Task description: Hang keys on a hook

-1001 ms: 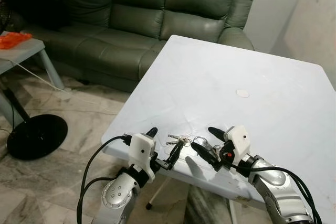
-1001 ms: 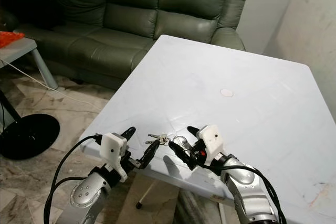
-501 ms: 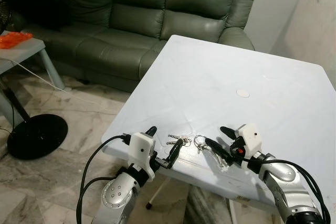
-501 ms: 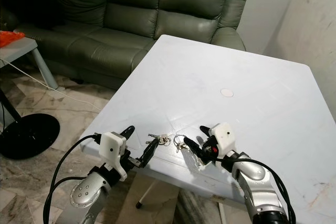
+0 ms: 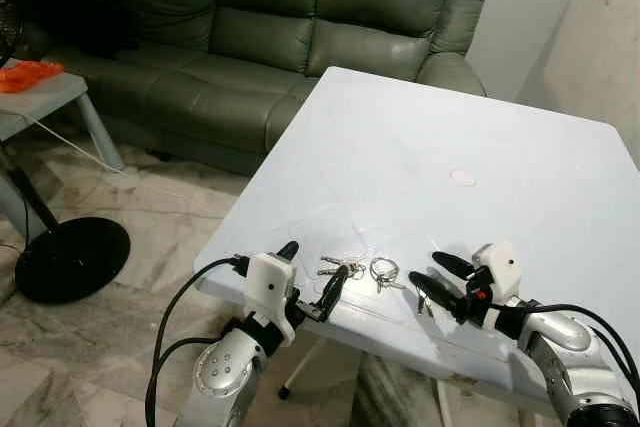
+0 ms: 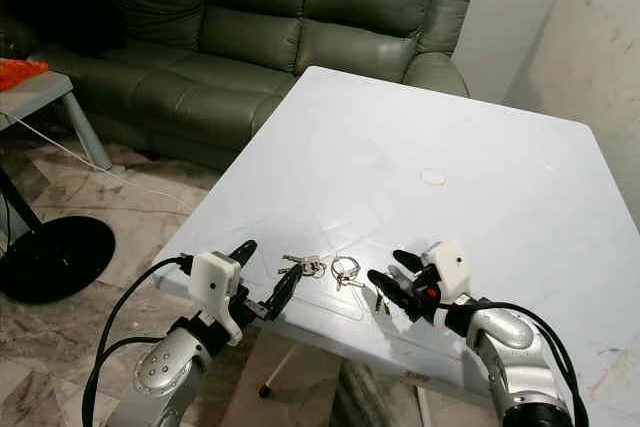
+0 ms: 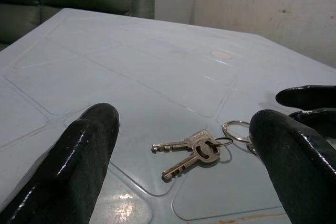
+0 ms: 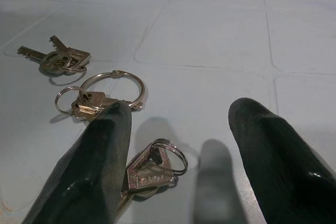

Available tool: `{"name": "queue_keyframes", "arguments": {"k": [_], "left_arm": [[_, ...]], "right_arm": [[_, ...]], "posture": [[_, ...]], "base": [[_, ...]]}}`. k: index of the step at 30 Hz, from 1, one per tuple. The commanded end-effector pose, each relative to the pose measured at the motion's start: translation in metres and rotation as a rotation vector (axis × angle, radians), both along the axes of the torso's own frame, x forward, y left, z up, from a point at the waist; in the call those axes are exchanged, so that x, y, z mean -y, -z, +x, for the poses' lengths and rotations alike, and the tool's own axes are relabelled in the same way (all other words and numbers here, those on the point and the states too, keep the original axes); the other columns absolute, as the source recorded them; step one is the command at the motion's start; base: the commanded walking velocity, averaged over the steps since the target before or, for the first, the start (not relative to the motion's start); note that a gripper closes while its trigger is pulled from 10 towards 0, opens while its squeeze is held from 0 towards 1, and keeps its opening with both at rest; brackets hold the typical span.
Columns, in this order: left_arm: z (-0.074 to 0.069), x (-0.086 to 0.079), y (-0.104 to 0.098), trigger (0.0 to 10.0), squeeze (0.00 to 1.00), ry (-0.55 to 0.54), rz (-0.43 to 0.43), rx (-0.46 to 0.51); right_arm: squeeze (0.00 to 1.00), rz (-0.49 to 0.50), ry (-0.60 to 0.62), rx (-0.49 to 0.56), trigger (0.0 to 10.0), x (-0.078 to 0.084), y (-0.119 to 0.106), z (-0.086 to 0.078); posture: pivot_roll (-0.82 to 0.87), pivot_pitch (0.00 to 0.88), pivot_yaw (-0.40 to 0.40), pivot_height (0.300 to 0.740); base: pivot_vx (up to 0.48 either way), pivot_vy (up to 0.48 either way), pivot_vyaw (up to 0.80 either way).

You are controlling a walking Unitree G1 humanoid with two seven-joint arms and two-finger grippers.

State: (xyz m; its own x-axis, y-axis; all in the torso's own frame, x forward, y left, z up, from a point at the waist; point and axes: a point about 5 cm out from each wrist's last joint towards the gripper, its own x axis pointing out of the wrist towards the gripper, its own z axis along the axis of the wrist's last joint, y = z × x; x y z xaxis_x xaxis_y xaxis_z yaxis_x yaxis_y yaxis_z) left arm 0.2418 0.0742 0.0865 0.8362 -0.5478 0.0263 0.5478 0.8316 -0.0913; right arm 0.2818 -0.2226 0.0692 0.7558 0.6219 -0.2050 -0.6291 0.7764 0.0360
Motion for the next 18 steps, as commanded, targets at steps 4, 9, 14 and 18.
{"name": "queue_keyframes", "arguments": {"k": [4, 9, 14, 18], "left_arm": [[-0.0009, 0.0026, -0.0027, 10.0, 0.0, 0.016, 0.004, 0.007], [-0.0006, 0.0022, -0.0026, 10.0, 0.0, 0.015, 0.005, 0.008], [0.0002, 0.0024, -0.0025, 10.0, 0.0, 0.014, 0.006, 0.009], [0.0003, 0.0028, -0.0025, 10.0, 0.0, 0.017, 0.006, 0.009]], "right_arm": [[0.0, 0.02, 0.013, 0.003, 0.0, 0.0061, 0.0003, 0.0001], [0.0, 0.001, 0.011, -0.007, 0.0, 0.0107, 0.0022, -0.0019], [0.0, -0.007, 0.01, -0.008, 0.0, 0.0124, 0.0027, -0.0015], [0.0, -0.001, 0.009, -0.01, 0.0, 0.0131, 0.0031, -0.0017]], "posture": [[-0.02, 0.045, -0.088, 0.74], [-0.01, 0.042, -0.088, 0.74], [-0.01, 0.04, -0.087, 0.74], [-0.02, 0.037, -0.085, 0.74]], "base": [[0.0, 0.0, 0.0], [0.0, 0.0, 0.0], [0.0, 0.0, 0.0], [0.0, 0.0, 0.0]]}}
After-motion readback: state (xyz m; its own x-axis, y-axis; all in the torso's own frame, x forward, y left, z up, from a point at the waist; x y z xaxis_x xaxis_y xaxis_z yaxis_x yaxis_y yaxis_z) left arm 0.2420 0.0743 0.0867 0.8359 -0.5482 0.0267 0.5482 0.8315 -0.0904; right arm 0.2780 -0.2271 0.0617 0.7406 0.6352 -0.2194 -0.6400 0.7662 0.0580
